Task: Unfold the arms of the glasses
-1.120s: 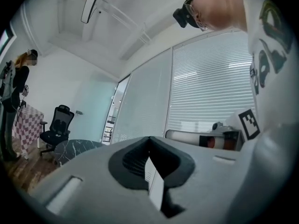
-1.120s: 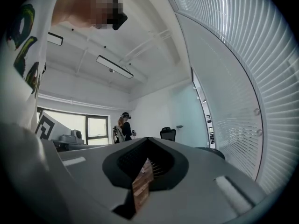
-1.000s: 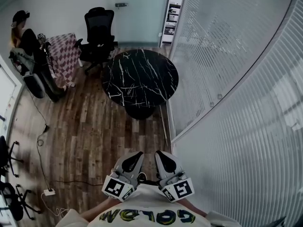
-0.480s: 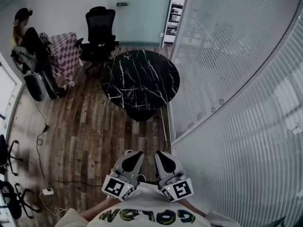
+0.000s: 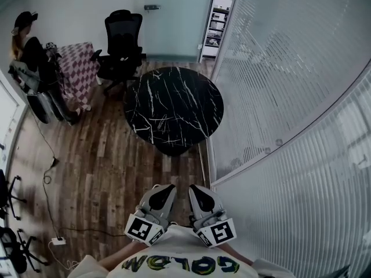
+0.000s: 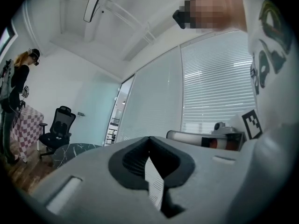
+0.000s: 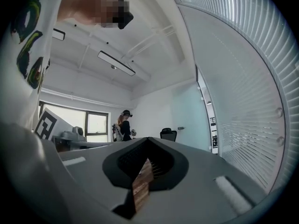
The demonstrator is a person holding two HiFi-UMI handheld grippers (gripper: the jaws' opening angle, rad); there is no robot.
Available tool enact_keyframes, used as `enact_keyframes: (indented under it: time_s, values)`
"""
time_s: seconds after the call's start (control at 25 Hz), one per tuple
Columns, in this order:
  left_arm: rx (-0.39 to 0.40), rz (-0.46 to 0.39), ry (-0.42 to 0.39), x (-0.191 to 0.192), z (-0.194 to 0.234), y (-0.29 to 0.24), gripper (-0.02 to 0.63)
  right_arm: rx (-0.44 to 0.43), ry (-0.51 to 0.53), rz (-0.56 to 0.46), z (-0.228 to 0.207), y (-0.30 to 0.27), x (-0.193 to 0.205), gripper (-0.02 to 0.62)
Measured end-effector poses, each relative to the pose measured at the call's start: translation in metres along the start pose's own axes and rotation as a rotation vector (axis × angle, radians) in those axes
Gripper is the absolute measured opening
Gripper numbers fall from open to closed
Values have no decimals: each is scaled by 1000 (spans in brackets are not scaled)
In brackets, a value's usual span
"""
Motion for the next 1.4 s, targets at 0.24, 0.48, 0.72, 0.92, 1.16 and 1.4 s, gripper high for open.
enact_keyframes:
  time_s: [0.24,0.48,0.72,0.92,1.16,1.4]
  values:
    - [0,8,14,-7,47,-25,3,-3,4,24,-13,-52,3,2]
    - [9,8,17,-20,96,-52,3,-4,1,20,-25,-109,-2,2]
    - [7,-2,15,-34,143,-74,3,-14,30,28,-35,-162,-2,2]
    - [5,-2,18,-42,186,-91,3,-22,41,41,-42,-209,0,2]
    - [13,-3,27,-47,228,-117,3,-19,22,21,-54,-258,-3,2]
    - [55,15,20,-49,251,-143,3,37,51,47,-76,-276,1,2]
Point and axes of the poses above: the fingertips, and each gripper's own axes: y backward along the fingers, z to its left, x out of its underside, the point moved 1 cm from there along y, backward along the fingers, and after that the axes turned 2 degrees about -x, right-handed, at the moved point
